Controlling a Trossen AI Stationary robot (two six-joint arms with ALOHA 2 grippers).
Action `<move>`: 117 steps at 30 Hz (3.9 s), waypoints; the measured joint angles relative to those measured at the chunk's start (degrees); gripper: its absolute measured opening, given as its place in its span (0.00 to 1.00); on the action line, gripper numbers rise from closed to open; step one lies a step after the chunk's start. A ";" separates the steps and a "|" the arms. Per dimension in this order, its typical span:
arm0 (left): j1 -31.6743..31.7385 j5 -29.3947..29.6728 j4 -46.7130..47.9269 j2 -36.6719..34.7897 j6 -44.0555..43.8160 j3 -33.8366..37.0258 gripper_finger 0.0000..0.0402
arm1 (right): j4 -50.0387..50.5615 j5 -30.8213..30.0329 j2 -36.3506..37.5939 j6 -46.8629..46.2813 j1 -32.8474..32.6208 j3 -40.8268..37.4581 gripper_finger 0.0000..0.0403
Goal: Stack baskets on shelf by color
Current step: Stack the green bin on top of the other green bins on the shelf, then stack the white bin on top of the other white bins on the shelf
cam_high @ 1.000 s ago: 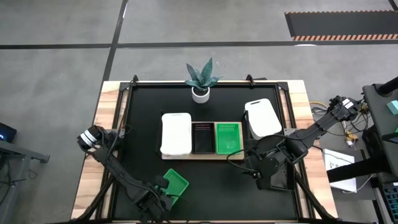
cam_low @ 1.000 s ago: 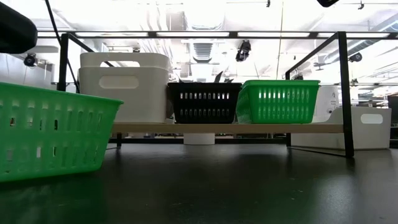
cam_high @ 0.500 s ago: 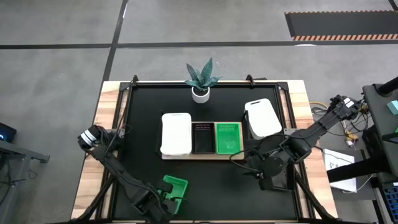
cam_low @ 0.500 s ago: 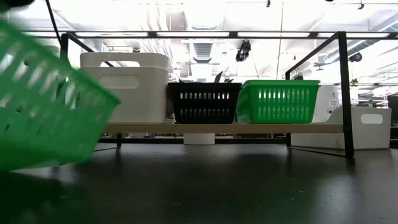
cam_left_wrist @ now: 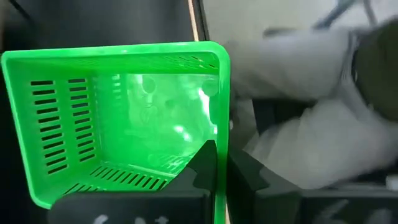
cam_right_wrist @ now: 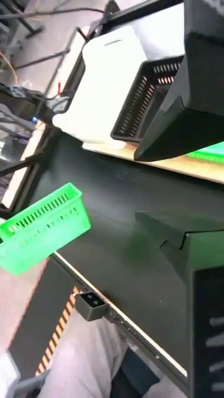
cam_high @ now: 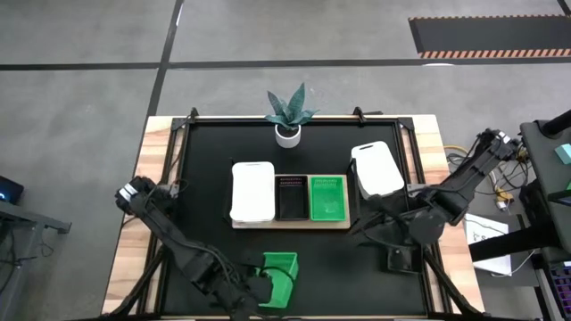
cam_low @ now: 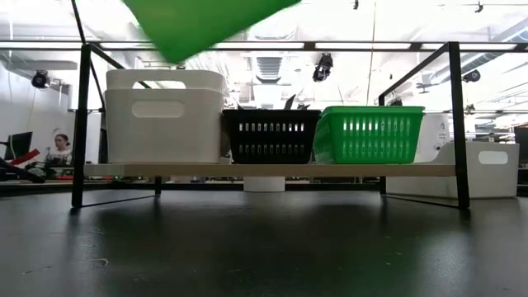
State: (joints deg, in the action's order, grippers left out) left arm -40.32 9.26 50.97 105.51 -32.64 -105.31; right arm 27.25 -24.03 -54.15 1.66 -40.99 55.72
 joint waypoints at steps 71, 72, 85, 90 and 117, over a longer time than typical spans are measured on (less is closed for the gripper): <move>25.70 16.10 -35.64 2.47 25.57 18.38 0.21 | -6.89 0.41 19.10 4.29 0.00 -14.77 0.22; 25.70 16.10 -35.66 2.47 25.57 18.38 0.23 | -6.89 0.41 19.10 4.29 0.00 -14.77 0.22; 23.38 11.63 -35.46 -1.85 31.06 18.24 0.35 | -4.80 0.39 19.08 1.84 0.00 -14.81 0.20; 19.15 9.76 -36.15 -4.32 39.78 18.56 0.35 | -5.23 0.39 19.01 1.12 0.00 -14.81 0.20; 13.71 21.39 -55.39 -30.98 56.14 45.69 0.35 | 12.08 -19.45 2.25 -22.00 5.51 12.12 0.11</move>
State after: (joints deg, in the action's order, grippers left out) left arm -26.60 30.65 -4.42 74.54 23.50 -59.63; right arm 39.33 -43.48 -51.90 -20.34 -35.48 67.83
